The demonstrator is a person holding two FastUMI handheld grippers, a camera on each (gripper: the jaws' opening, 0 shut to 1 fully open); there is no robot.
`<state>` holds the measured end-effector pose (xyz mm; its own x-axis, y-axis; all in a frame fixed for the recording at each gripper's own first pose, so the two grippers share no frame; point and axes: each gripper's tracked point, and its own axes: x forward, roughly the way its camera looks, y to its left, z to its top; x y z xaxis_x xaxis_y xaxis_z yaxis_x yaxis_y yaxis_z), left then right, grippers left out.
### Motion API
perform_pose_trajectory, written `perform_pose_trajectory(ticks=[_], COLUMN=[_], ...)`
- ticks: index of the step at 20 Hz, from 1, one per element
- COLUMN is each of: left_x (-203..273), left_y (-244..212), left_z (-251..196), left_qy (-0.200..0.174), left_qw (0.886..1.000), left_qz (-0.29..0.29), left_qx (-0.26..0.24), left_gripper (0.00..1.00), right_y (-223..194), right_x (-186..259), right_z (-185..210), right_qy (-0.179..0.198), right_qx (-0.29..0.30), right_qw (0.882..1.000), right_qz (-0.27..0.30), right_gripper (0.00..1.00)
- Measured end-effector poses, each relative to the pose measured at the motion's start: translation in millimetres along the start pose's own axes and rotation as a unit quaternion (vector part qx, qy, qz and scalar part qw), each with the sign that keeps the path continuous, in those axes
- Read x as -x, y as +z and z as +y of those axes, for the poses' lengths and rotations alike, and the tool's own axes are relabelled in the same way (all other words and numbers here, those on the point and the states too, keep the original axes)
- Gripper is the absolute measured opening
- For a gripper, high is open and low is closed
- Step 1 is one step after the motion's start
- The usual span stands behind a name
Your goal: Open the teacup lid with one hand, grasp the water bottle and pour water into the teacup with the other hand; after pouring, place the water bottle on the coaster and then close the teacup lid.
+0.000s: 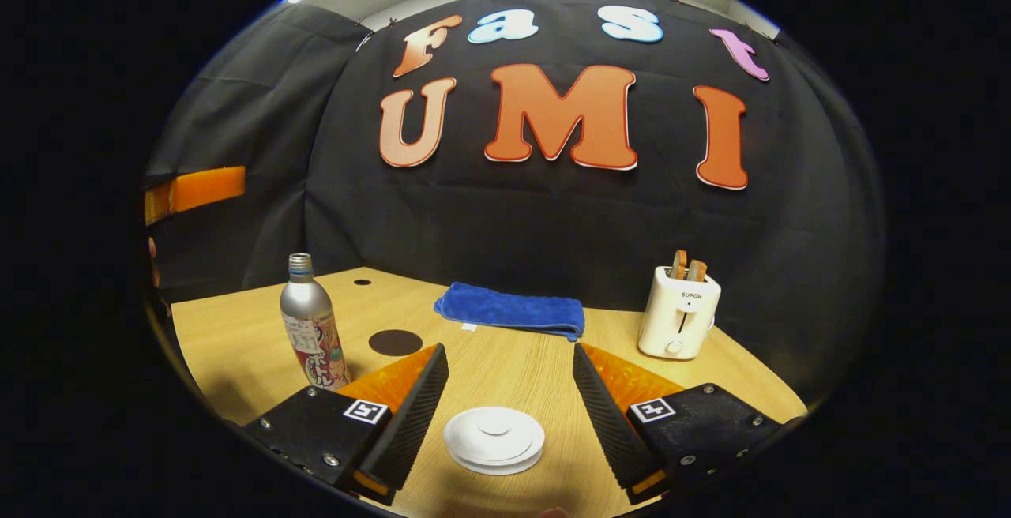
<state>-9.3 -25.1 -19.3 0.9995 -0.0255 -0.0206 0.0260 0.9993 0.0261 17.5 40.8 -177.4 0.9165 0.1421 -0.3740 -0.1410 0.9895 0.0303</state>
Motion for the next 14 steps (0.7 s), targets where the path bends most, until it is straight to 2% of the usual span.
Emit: perform_pose_trajectory(ticks=[1, 11, 14], left_x=[-1, -4, -7], left_y=[-2, -18, -23], left_z=[0, 7, 8], left_qy=[0.001, 0.007, 0.009], left_qw=[1.0, 1.0, 1.0], left_qz=[0.003, 0.022, 0.027], left_qx=[0.0, 0.009, 0.009], left_gripper=[0.95, 0.95, 0.96], right_y=[-4, -55, -65], right_x=[-3, -24, -29], right_z=[1, 11, 8], right_qy=[0.002, 0.025, 0.022], right_qx=[-0.003, -0.064, -0.07], right_qw=[1.0, 0.995, 0.993], right_qz=[0.006, 0.077, 0.089], right_gripper=[0.96, 0.72, 0.61])
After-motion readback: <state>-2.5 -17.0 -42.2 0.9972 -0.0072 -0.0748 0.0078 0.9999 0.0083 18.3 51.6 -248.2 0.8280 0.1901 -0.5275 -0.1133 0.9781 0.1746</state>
